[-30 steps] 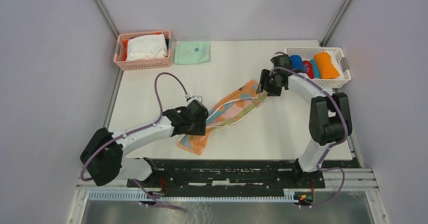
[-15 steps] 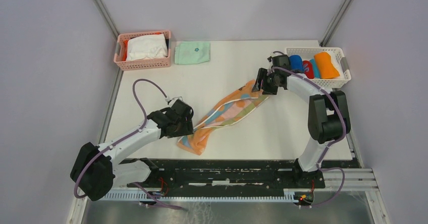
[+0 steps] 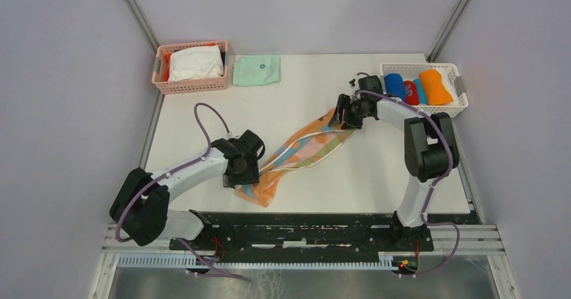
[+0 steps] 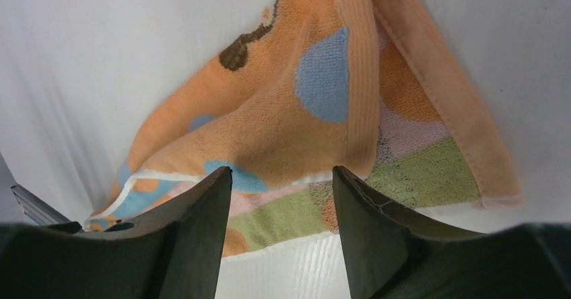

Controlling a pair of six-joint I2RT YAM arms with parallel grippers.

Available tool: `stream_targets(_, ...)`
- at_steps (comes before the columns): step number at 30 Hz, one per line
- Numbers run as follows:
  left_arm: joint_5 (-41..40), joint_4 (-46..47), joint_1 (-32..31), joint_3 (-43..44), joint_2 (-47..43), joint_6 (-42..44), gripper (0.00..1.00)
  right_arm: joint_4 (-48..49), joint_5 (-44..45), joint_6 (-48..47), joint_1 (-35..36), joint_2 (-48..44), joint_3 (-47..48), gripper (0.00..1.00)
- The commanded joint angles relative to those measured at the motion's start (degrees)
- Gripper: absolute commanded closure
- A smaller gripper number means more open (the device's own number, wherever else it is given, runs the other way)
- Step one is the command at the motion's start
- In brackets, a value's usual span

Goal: Roll the towels
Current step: Flatten out the towel at the center of the board.

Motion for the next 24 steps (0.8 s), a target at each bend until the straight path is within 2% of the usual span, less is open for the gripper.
stream_targets(1, -0.7, 1.73, 0.43, 2.51, 3.43, 3.01, 0.28, -1.34, 3.73, 0.74, -0.72, 3.77, 3.68, 0.36)
stream_targets(8, -3.54, 4.48, 1.46, 7.35, 10.68, 7.78, 0.29, -0.83, 12.85, 5.28, -6.57, 2.96, -1.24, 0.36)
stream_targets(12, -4.21, 4.71, 2.81, 11.87, 12.3, 11.63, 0.29, 0.09, 12.34, 5.0, -7.85, -1.59, -3.75, 0.36)
stream_targets(16, -1.97, 4.64, 4.27, 13.67, 12.43, 14.44, 0.3, 2.09, 7.96, 4.25, -7.95, -6.61, -5.27, 0.36)
stream_targets(24, 6.02, 7.79, 6.33, 8.28, 7.42, 12.7, 0.33, -0.33, 6.43, 0.61, -7.98, -11.28, -5.35, 0.36)
